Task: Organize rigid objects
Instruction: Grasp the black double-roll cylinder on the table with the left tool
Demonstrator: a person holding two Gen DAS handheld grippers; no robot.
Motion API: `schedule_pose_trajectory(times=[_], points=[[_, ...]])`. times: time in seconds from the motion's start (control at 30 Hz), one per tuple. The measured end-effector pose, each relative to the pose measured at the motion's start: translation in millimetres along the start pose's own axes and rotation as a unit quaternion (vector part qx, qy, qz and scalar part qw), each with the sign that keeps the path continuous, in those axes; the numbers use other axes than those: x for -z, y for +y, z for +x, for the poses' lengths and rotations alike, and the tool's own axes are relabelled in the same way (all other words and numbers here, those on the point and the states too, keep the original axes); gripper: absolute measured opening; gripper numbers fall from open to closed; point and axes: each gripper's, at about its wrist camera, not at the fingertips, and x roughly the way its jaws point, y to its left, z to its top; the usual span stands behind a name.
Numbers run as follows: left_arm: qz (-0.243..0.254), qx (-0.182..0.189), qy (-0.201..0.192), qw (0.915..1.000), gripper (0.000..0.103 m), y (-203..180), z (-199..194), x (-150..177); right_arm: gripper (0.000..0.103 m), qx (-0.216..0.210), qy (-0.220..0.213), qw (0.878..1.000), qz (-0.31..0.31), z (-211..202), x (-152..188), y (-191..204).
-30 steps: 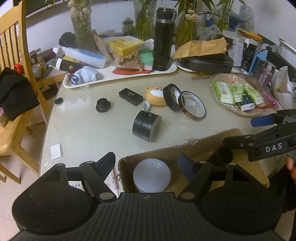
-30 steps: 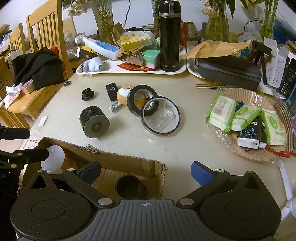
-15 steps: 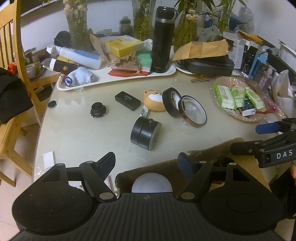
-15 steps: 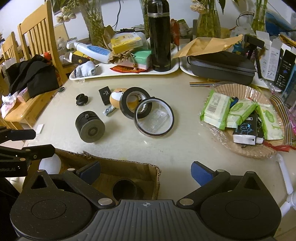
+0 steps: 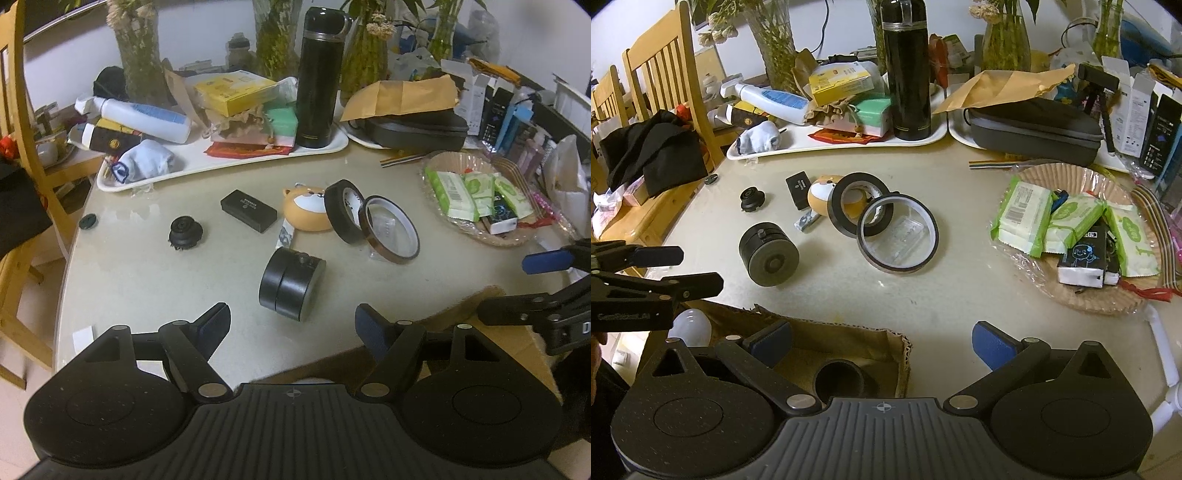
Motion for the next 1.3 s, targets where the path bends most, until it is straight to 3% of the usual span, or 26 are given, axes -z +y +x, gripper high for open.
schedule_pose_trajectory(times=[0.77,0.9,1.0,1.3], points=[[0.007,0.023,0.052,0.9984,0.072,6.5,69.8,-25.4,0.103,-0.007,0.007,1.0,0.011,5.1,-4.8,-3.2],[0.015,0.024,0.063,0.9976,0.06,5.9,77.0,-29.0,0.103,-0.008,0.007,1.0,0.012,5.5,-5.7,-3.3],[0.013,0.024,0.075,0.9968,0.044,6.7,82.4,-31.4,0.103,-0.007,0.007,1.0,0.013,5.8,-6.4,-3.4],[0.025,0.024,0.076,0.9965,0.039,0.4,76.2,-31.8,0.103,-0.006,0.004,1.0,0.015,6.1,-6.9,-5.2]])
